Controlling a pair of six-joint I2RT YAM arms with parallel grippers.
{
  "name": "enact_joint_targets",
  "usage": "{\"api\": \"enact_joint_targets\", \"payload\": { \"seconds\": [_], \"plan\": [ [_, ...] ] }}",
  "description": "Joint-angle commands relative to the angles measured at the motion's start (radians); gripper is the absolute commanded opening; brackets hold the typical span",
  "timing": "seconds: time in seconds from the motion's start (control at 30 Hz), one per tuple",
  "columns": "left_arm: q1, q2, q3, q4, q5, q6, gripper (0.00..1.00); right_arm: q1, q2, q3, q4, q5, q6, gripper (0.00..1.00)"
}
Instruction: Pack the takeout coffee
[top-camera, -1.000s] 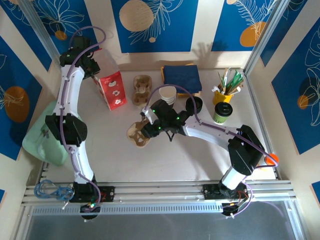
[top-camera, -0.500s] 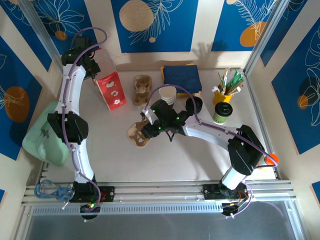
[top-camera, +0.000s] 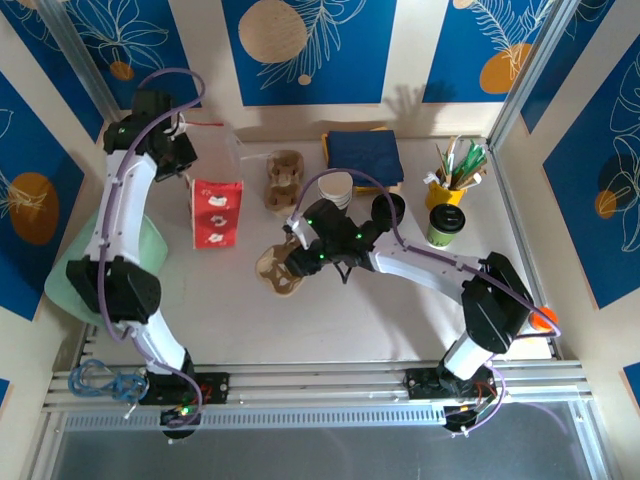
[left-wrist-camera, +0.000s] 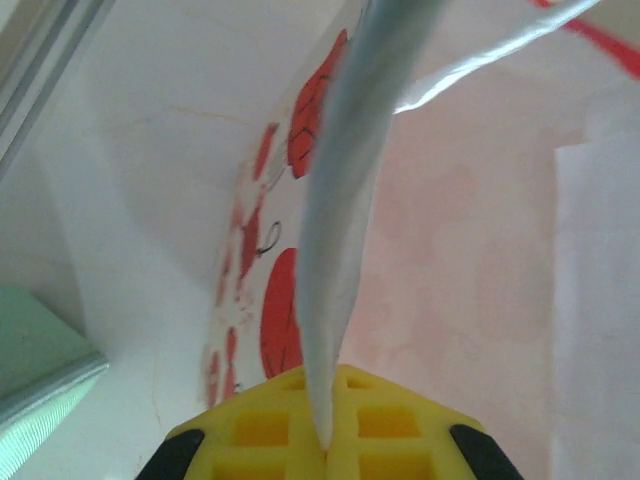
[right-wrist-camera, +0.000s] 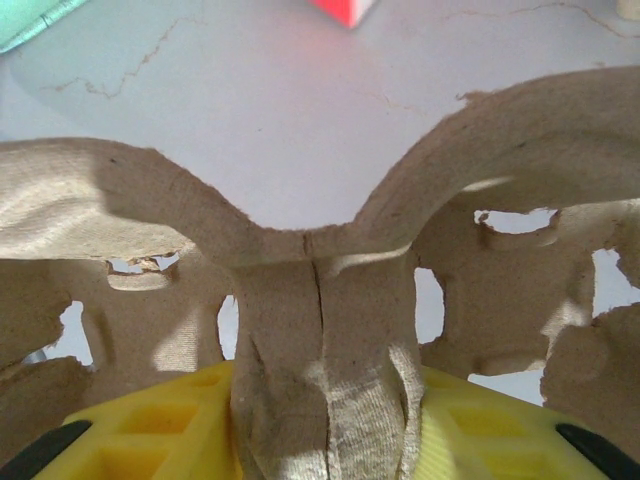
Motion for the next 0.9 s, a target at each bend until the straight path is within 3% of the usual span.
{"api": "enact_joint_targets", "payload": {
  "seconds": [0.0,0.53,0.87],
  "plan": [
    [0.008,-0.107,-0.117,0.023,0.081,-0.025,0.03,-0.005,-0.068,0.049,-0.067,-0.037,0.022,0.41],
    [-0.038,-0.578,-0.592,0.099,0.351,-0.169,0.00,0.024,-0.339,0.222,-0.506,-0.043,0.069,0.42],
    [-0.100,-0.718,-0.679,0.113,0.453,-0.256,0.00,0.067,-0.470,0.254,-0.608,-0.009,0.134,0.42]
  ]
}}
